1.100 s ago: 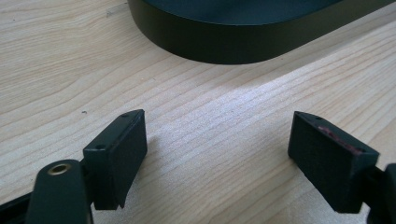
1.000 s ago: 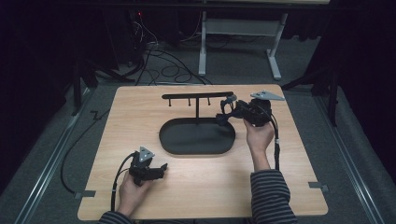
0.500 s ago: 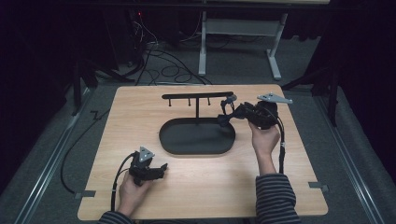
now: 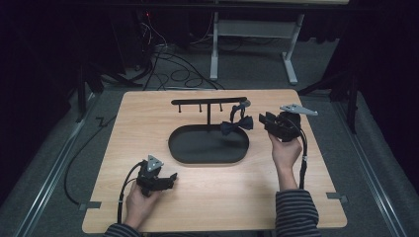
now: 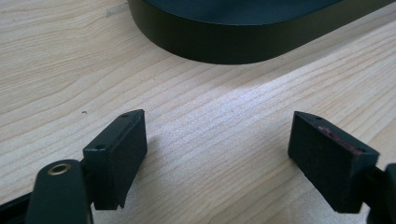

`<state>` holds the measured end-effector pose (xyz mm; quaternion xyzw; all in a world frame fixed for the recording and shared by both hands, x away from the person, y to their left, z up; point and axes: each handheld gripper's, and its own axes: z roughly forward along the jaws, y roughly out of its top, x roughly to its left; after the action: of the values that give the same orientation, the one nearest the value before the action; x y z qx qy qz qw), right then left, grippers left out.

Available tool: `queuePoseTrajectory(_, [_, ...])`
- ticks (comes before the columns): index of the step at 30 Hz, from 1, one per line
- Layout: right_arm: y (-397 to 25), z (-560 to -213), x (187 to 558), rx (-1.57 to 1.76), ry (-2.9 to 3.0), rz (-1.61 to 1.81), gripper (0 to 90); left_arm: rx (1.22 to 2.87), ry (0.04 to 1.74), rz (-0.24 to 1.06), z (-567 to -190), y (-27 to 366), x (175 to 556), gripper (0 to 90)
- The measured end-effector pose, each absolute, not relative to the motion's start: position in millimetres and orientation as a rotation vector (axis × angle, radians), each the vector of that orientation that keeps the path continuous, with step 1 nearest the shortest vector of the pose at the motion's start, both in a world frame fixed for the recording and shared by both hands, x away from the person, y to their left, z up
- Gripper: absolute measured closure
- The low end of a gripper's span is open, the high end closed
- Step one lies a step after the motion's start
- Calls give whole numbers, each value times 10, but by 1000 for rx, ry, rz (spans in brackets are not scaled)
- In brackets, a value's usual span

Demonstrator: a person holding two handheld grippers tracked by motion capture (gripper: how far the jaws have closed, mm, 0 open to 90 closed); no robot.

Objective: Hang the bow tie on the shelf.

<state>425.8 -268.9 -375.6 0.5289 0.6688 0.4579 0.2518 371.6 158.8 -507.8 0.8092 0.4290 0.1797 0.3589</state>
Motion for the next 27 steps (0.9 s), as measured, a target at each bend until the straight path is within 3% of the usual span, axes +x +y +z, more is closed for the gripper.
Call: queuePoseTrajectory(27, [-2848,-3824,3934,1414,1813,1241,617,2088,1106,464,-5078,1588,3716,201])
